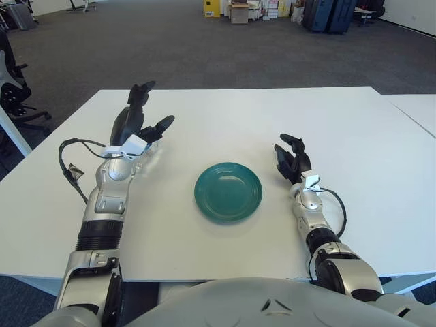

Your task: Put the bottle into the plate.

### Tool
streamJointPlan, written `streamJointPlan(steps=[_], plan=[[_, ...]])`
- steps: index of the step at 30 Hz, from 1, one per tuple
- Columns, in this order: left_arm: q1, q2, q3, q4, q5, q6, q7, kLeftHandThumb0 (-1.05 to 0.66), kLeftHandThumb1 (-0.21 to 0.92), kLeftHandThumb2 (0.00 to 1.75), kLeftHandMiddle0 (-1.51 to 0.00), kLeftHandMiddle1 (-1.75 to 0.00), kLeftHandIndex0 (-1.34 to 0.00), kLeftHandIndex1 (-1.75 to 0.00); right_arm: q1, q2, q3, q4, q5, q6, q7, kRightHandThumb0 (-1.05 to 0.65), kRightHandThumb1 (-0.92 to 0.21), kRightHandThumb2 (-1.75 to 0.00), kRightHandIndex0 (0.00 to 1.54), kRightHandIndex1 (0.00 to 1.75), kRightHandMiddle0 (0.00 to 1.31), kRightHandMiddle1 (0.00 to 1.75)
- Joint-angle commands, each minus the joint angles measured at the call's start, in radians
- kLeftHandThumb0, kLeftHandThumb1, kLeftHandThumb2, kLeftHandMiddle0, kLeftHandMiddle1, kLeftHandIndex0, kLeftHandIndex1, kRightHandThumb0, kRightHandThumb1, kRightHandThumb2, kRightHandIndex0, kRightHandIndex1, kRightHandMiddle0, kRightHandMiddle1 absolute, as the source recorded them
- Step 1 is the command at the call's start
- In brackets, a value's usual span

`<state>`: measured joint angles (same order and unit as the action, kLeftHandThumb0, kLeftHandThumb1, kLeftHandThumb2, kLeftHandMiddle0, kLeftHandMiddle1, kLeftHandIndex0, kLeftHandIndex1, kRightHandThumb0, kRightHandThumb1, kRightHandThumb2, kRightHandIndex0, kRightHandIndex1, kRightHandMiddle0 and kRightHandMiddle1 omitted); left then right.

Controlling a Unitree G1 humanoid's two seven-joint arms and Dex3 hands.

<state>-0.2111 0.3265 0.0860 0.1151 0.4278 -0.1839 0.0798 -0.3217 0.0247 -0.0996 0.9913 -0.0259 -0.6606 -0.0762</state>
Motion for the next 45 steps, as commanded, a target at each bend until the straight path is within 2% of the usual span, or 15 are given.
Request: streamJointPlan(steps=[1, 10, 14, 19, 30, 36, 45], plan=[[-0.027, 0.019, -0.020, 0.021, 0.037, 0.013, 0.034, -0.96, 0.92, 0.32, -0.36, 0.00, 0.00, -0.79, 0.043, 0.010, -0.005, 0.051, 0.013, 0.044, 0.005, -0.58, -0.92, -0.55, 0.57, 0.07, 0.01, 0.93], [-0.085, 0.052, -0.078, 0.108, 0.198, 0.068, 0.157, -1.03, 0.92, 0.42, -0.32, 0.00, 0.00, -0.75, 0.044, 0.007, -0.004, 0.052, 0.012, 0.043, 0.009, -0.58, -0.92, -0.56, 0.59, 0.08, 0.01, 0.93], [-0.197, 0.091, -0.178, 0.297, 0.350, 0.191, 0.189, -1.04, 0.92, 0.51, -0.21, 0.00, 0.00, -0.60, 0.047, 0.006, -0.004, 0.052, 0.010, 0.036, 0.011, -0.59, -0.92, -0.56, 0.61, 0.09, 0.01, 0.93], [-0.295, 0.086, -0.257, 0.489, 0.409, 0.293, 0.195, -1.05, 0.92, 0.62, -0.05, 0.00, 0.00, -0.37, 0.049, 0.004, -0.003, 0.051, 0.008, 0.031, 0.010, -0.59, -0.92, -0.56, 0.63, 0.10, 0.03, 0.94], [-0.377, 0.053, -0.381, 0.668, 0.437, 0.498, 0.151, -1.05, 0.92, 0.72, 0.00, 0.00, 0.00, -0.07, 0.056, 0.004, -0.001, 0.047, 0.004, 0.020, 0.000, -0.60, -0.92, -0.55, 0.65, 0.11, 0.05, 0.94], [-0.416, 0.046, -0.423, 0.791, 0.413, 0.510, 0.143, -1.05, 0.92, 0.74, 0.00, 0.00, 0.00, -0.01, 0.060, 0.005, -0.002, 0.045, 0.005, 0.011, -0.002, -0.61, -0.92, -0.56, 0.66, 0.12, 0.05, 0.94], [-0.449, 0.047, -0.450, 0.890, 0.369, 0.508, 0.145, -1.05, 0.92, 0.76, 0.00, 0.00, 0.00, 0.00, 0.064, 0.006, -0.003, 0.051, 0.003, -0.035, -0.011, -0.64, -0.92, -0.56, 0.66, 0.13, 0.07, 0.96]])
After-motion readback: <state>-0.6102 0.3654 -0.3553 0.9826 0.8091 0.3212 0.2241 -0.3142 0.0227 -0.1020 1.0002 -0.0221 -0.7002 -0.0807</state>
